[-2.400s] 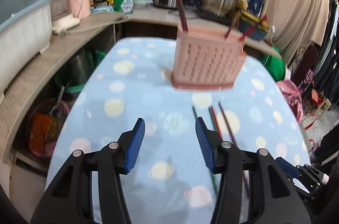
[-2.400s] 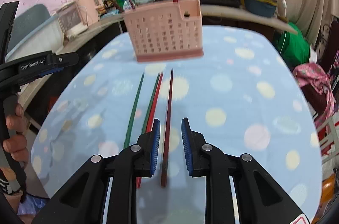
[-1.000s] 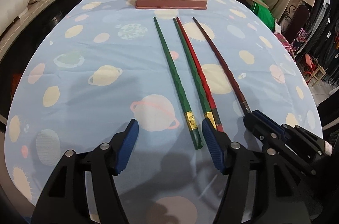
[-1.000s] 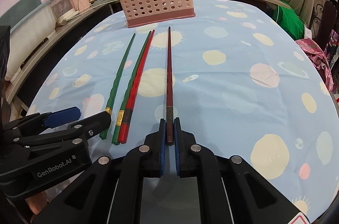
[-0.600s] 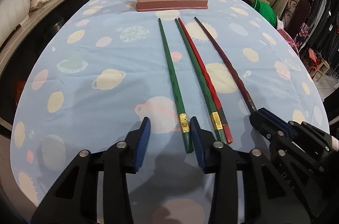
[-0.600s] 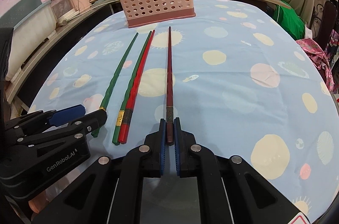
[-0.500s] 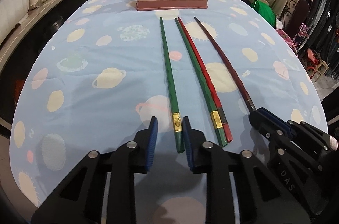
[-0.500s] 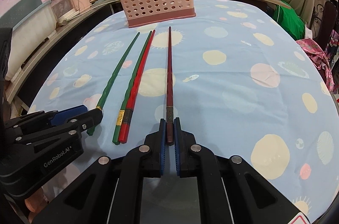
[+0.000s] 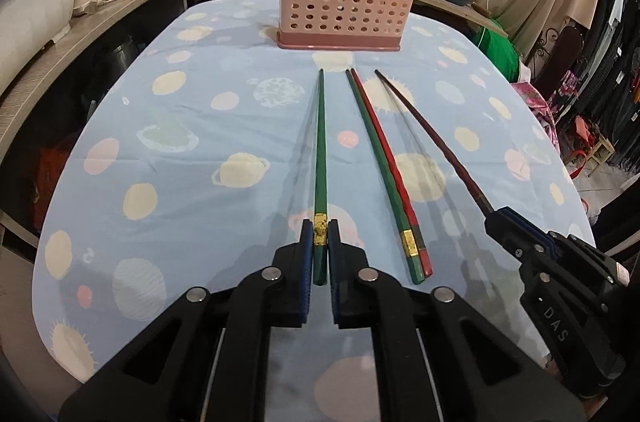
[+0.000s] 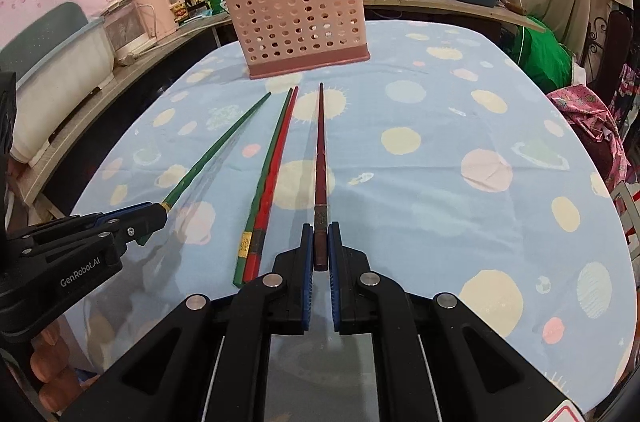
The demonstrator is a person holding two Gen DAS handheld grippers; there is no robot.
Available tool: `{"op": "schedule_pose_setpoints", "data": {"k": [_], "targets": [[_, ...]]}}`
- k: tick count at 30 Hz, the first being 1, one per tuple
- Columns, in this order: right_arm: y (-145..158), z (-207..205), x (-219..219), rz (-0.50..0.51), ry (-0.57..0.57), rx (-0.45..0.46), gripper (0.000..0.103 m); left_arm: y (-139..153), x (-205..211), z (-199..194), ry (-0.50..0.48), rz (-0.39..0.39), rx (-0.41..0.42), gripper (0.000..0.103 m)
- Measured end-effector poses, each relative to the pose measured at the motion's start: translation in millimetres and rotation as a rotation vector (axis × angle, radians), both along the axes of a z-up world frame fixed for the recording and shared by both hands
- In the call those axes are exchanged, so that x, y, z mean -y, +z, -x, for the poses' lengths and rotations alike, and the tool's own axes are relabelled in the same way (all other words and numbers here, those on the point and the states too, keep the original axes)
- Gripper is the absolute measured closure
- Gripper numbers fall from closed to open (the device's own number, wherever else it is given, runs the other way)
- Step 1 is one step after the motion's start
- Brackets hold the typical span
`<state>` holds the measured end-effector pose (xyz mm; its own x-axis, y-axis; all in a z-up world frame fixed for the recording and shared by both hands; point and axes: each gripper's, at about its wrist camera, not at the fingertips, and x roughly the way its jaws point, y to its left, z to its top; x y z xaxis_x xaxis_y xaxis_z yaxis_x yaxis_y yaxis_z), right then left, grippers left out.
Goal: Organize utensils
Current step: 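Grasp the dark red chopstick with the right tool while the left tool grasps a green chopstick, then lift both chopsticks upright and carry them over the pink holder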
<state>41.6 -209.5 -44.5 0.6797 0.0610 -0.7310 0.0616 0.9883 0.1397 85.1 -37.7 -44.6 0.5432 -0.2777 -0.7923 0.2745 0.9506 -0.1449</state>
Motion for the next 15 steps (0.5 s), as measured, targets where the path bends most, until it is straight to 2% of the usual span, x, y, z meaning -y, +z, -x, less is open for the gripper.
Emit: {"op": "schedule_pose_setpoints", "data": {"k": [8, 15], "targets": [[57, -4, 9, -0.029, -0.02, 0.123, 0.096, 50, -16, -11, 0.032, 0.064, 0.078, 0.096], [108, -21, 23, -0.072, -0.04, 0.207, 0.096, 98, -28, -37, 0.06, 0.129, 0.154, 0.096]]}}
